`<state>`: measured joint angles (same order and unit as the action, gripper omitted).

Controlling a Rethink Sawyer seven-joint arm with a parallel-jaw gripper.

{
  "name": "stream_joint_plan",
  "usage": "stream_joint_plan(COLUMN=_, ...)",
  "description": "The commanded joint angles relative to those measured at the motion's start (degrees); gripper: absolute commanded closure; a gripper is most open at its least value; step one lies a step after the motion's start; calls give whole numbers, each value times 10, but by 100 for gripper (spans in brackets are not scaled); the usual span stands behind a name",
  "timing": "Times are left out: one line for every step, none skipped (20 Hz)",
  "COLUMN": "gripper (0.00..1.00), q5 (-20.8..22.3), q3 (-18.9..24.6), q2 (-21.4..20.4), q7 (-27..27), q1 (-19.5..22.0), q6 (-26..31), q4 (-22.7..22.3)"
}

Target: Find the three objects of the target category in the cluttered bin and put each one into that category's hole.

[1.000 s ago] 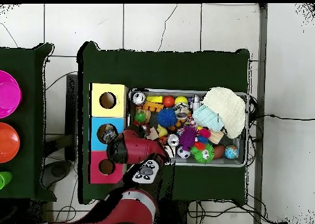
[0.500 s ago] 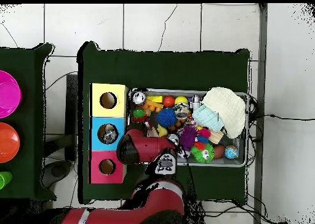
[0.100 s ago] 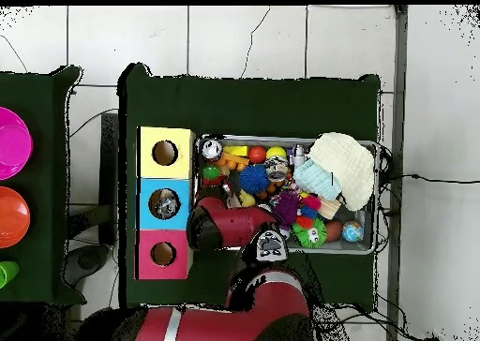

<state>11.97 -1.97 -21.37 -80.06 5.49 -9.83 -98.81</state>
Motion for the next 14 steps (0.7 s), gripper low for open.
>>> stream_joint_plan(gripper=0, q5=0, q3=110, q2=20, q7=-123, q1=-17, q6=-35, q4=12)
stream_joint_plan(gripper=100, q5=-5, q3=105, q2=20, q7=-125, q1=-20, q6=-34, q4=13)
stream_joint_plan(gripper=100, q5=-9, q3=103, q2=21, q7=-127, q1=-22, q6=-33, q4=13)
stream_joint_plan(gripper=100, q5=-12, q3=101, q2=21, q7=-128, q1=-24, q6=-33, q4=13)
stream_joint_plan(gripper=100, q5=-14, q3=100, q2=21, q7=-129, q1=-24, q6=-32, q4=13)
stream_joint_plan(gripper=100, q5=-15, q3=99, q2=21, q7=-129, q1=-25, q6=-30, q4=13)
stream_joint_plan(gripper=100, q5=-13, q3=99, q2=21, q7=-124, q1=-25, q6=-21, q4=15)
stream_joint_plan(gripper=100, q5=-12, q3=99, q2=21, q7=-121, q1=-25, q6=-18, q4=15)
stream_joint_plan(gripper=100, q5=-11, q3=100, q2=20, q7=-120, q1=-25, q6=-16, q4=16)
stream_joint_plan(gripper=100, q5=-10, q3=100, q2=20, q7=-119, q1=-24, q6=-14, q4=16)
stream_joint_plan(gripper=100, q5=-11, q3=100, q2=20, q7=-119, q1=-24, q6=-12, q4=16)
stream_joint_plan(gripper=100, q5=-12, q3=99, q2=20, q7=-119, q1=-25, q6=-11, q4=16)
stream_joint_plan(gripper=100, q5=-13, q3=98, q2=20, q7=-119, q1=-26, q6=-10, q4=17)
stream_joint_plan(gripper=100, q5=-14, q3=97, q2=20, q7=-119, q1=-27, q6=-8, q4=17)
